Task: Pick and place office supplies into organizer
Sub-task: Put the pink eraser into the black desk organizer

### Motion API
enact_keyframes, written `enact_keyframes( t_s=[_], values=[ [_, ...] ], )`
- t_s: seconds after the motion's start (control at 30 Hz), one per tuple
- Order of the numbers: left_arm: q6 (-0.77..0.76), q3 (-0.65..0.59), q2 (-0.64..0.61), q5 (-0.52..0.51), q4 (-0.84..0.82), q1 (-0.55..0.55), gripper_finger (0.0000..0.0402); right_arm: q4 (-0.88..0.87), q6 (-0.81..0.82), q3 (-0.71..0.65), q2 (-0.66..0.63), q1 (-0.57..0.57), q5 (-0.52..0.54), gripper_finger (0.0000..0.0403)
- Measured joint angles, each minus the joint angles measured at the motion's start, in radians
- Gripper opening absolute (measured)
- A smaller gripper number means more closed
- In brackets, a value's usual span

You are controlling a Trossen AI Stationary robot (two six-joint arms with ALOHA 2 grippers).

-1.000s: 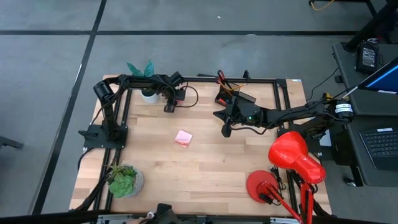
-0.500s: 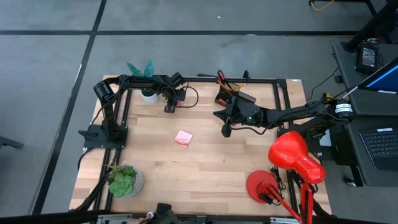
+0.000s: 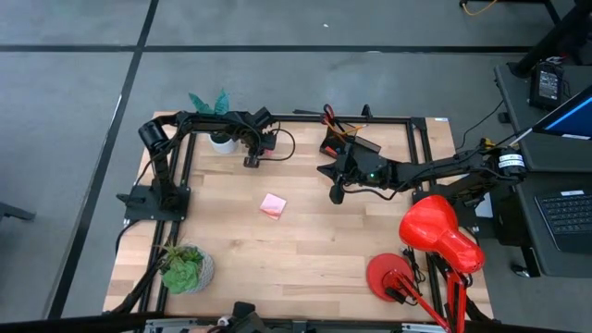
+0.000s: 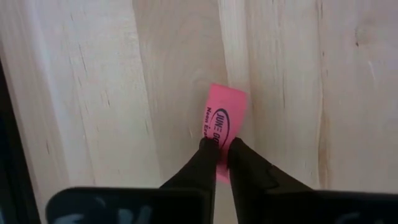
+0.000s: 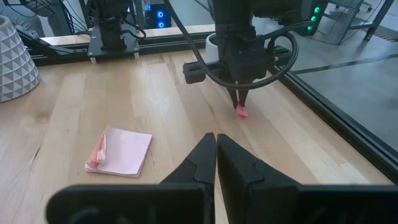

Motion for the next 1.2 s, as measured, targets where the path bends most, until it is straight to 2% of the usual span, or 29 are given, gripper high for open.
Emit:
enact_keyframes(
  t_s=[0.23,0.5,1.2],
  values=[
    [-0.001,-0.001,-0.004,-0.005,-0.001,0.0,0.001,0.0,0.0,0.0,0.0,0.0,0.0,0.0019],
    [-0.002,-0.008,-0.068,-0.038,-0.022,-0.003,0.0002,0.0,-0.001,0.0,0.0,0.0,0.0,0.0019],
    [-0.018,-0.004,-0.121,-0.002,-0.033,-0.096,0.0001,-0.031,-0.004,0.0,0.0,0.0,0.0,0.0019]
  ],
)
